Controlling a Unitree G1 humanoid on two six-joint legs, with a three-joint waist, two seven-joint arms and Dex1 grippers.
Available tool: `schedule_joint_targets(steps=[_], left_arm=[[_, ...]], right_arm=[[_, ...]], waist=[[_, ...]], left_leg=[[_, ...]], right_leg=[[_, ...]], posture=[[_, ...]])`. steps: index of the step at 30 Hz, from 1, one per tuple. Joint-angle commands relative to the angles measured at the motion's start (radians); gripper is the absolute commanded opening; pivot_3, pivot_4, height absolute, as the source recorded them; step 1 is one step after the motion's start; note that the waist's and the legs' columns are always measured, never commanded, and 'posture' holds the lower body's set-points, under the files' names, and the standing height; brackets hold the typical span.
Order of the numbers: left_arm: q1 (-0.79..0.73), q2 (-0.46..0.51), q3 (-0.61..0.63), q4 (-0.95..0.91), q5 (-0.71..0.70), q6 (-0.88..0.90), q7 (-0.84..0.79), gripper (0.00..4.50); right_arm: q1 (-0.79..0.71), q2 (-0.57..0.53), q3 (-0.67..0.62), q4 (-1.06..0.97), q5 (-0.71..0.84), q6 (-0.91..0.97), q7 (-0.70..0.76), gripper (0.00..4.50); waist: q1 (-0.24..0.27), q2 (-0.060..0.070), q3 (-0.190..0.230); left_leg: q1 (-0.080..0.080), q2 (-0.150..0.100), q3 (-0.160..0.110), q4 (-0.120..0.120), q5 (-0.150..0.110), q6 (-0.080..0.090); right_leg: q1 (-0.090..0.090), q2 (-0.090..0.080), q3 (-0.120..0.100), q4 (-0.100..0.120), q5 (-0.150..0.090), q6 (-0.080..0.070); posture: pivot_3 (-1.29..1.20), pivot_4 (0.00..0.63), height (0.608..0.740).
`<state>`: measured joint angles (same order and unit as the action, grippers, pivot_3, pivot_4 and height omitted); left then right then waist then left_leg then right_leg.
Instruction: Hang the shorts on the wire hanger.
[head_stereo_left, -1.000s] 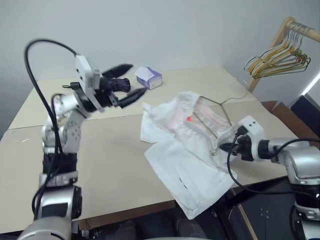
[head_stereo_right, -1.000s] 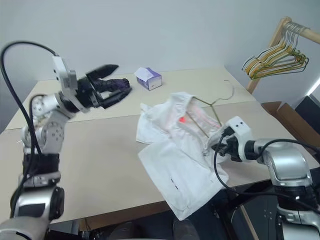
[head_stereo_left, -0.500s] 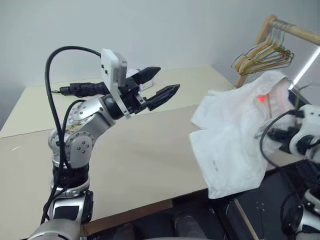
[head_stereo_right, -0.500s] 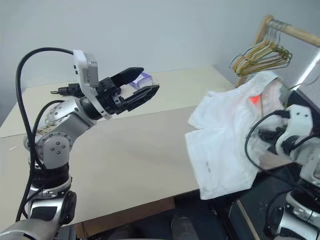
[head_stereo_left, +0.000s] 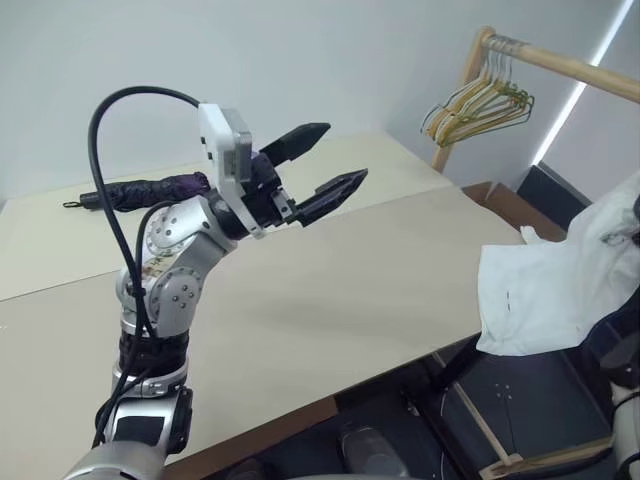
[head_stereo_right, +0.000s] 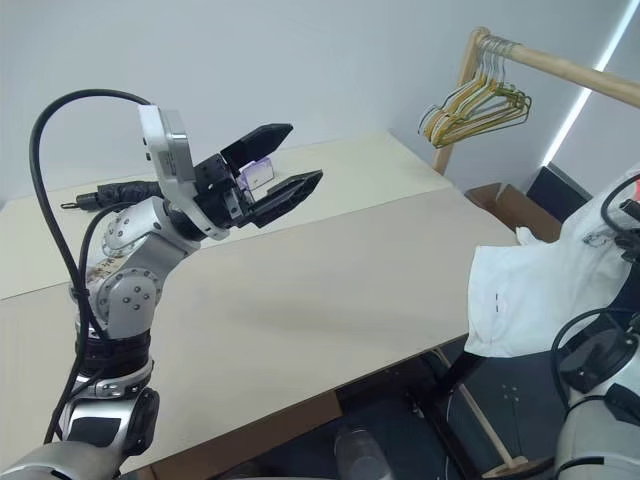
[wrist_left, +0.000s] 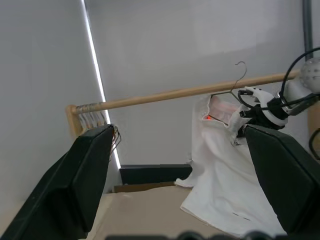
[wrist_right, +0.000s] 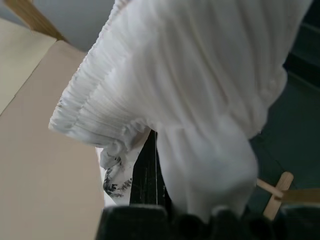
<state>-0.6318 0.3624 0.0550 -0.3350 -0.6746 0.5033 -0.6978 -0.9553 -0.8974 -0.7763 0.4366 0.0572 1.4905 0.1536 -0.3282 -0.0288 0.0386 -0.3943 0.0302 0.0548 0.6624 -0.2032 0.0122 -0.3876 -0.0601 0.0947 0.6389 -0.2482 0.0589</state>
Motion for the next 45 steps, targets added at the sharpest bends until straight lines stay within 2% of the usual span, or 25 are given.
schedule_joint_targets(steps=[1, 9, 15, 19, 28, 36, 41, 45], left_arm=[[-0.011, 0.01, 0.012, -0.005, -0.009, -0.011, -0.007, 4.46], [0.0, 0.015, 0.008, -0.016, -0.002, -0.019, -0.02, 4.46], [0.007, 0.023, 0.001, -0.031, 0.0, -0.017, -0.029, 4.46], [0.007, 0.026, 0.0, -0.033, -0.002, -0.015, -0.03, 4.5], [0.005, 0.036, 0.004, -0.026, -0.004, -0.015, -0.037, 4.5], [0.004, 0.05, 0.02, -0.021, -0.01, -0.014, -0.039, 4.5], [0.013, 0.033, 0.027, -0.018, 0.02, -0.031, 0.01, 4.5], [0.028, 0.017, 0.025, -0.013, 0.054, -0.064, 0.045, 4.5]], right_arm=[[-0.075, -0.065, -0.041, 0.16, 0.008, -0.127, -0.059, 0.0], [-0.119, -0.123, -0.089, 0.417, 0.057, -0.233, -0.143, 0.0], [-0.079, -0.122, -0.077, 0.461, 0.103, -0.263, -0.14, 0.0], [-0.055, -0.102, -0.035, 0.398, 0.128, -0.249, -0.123, 1.15], [0.052, -0.025, 0.067, 0.091, 0.132, -0.263, -0.148, 4.4], [0.187, 0.105, 0.088, -0.232, 0.072, -0.325, -0.265, 4.46], [0.319, 0.238, 0.163, -0.46, -0.054, -0.6, -0.422, 4.46], [0.405, 0.328, 0.235, -0.543, -0.134, -0.773, -0.502, 4.46]], waist=[[-0.01, 0.0, 0.0], [-0.031, 0.0, 0.001], [-0.045, -0.001, 0.002], [-0.044, -0.001, 0.002], [-0.041, 0.0, 0.003], [-0.034, 0.0, 0.003], [-0.03, 0.0, 0.003], [-0.029, 0.0, 0.003]], left_leg=[[0.002, 0.0, 0.0, 0.0, 0.0, 0.0], [0.005, 0.0, -0.001, -0.003, -0.001, 0.0], [0.005, -0.001, -0.001, -0.004, -0.002, 0.0], [0.005, 0.0, -0.002, -0.004, -0.002, 0.0], [0.005, 0.0, -0.002, -0.004, -0.002, 0.0], [0.005, 0.0, -0.002, -0.004, -0.002, 0.001], [0.004, 0.0, -0.002, -0.004, -0.002, 0.0], [0.003, 0.0, -0.002, -0.005, -0.002, 0.0]], right_leg=[[0.001, 0.0, 0.001, -0.001, 0.0, 0.0], [0.005, 0.0, 0.003, -0.008, 0.002, 0.002], [0.007, 0.0, 0.004, -0.01, 0.003, 0.003], [0.007, 0.0, 0.004, -0.011, 0.003, 0.003], [0.007, 0.001, 0.004, -0.01, 0.003, 0.004], [0.006, 0.001, 0.004, -0.01, 0.004, 0.004], [0.004, 0.001, 0.005, -0.01, 0.005, 0.007], [0.003, 0.001, 0.005, -0.01, 0.008, 0.011]], posture=[[-0.26, 0.0, 0.74], [-0.25, 0.0, 0.74], [-0.25, 0.0, 0.74], [-0.24, 0.0, 0.74], [-0.24, 0.0, 0.74], [-0.24, 0.0, 0.74], [-0.24, 0.0, 0.74], [-0.24, 0.0, 0.74]])
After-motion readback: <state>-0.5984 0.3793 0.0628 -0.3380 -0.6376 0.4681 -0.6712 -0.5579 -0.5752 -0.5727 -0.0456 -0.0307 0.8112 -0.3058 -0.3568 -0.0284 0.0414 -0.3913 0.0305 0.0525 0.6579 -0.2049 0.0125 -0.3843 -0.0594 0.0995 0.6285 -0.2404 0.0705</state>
